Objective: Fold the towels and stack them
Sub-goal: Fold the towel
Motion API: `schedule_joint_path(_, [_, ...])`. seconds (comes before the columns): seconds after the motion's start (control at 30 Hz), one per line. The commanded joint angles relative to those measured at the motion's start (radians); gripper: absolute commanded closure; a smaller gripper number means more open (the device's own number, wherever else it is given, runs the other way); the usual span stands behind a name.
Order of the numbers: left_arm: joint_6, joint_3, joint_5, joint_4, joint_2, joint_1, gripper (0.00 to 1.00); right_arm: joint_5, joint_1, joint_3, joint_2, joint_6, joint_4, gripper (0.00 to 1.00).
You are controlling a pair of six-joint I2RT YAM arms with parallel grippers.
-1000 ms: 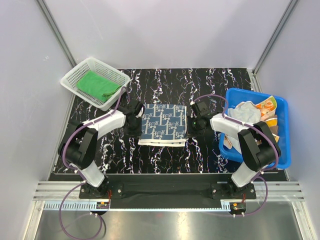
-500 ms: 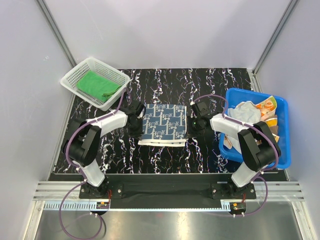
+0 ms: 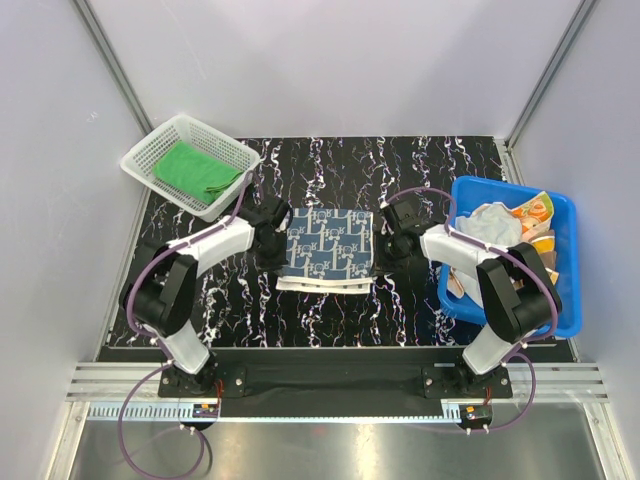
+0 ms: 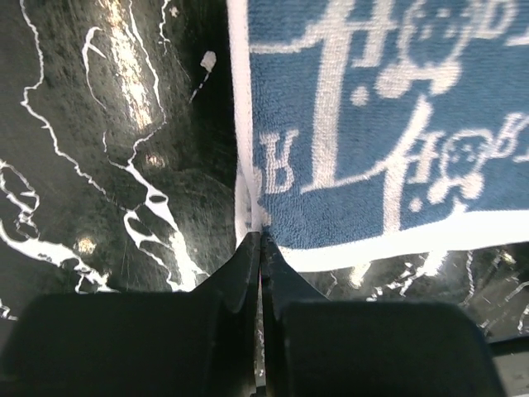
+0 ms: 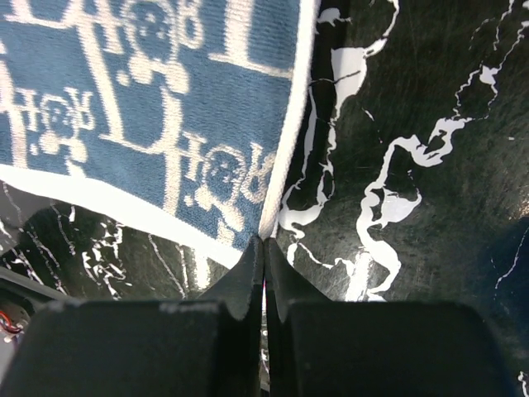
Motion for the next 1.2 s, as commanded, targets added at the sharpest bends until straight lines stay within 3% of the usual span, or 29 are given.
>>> schedule_joint_path(0.0, [0.003,0.066,-0.02,-0.041,-0.07,-0.007,1.0,0.024,0.012,0.076,-0.032,-0.018,-0.048,1.0])
schedule_joint_path(0.23, [0.032,0.083,-0.01,-0.102,-0.133,-0.007,1.0,-0.057,0.014,0.135,-0.061,0.004,-0.201,1.0])
schedule_joint_path(0.6, [0.049,-0.07,-0.005,-0.036,-0.113,-0.005,1.0,-0.131,0.02,-0.132,-0.089,0.097,0.11,1.0])
schedule_joint_path(0.77, [0.064,0.015,-0.009,-0.085,-0.117,-0.005,1.0,-0.132,0.02,-0.079,-0.095,0.096,0.07,1.0])
schedule_joint_path(0.9, [0.072,0.092,-0.028,-0.182,-0.182,-0.005,1.0,-0.123,0.026,-0.01,-0.159,0.108,-0.057,1.0])
schedule_joint_path(1.17, [0.074,-0.076,-0.031,-0.121,-0.211,-0.005,1.0,-0.125,0.106,-0.192,-0.213,0.235,0.105,1.0])
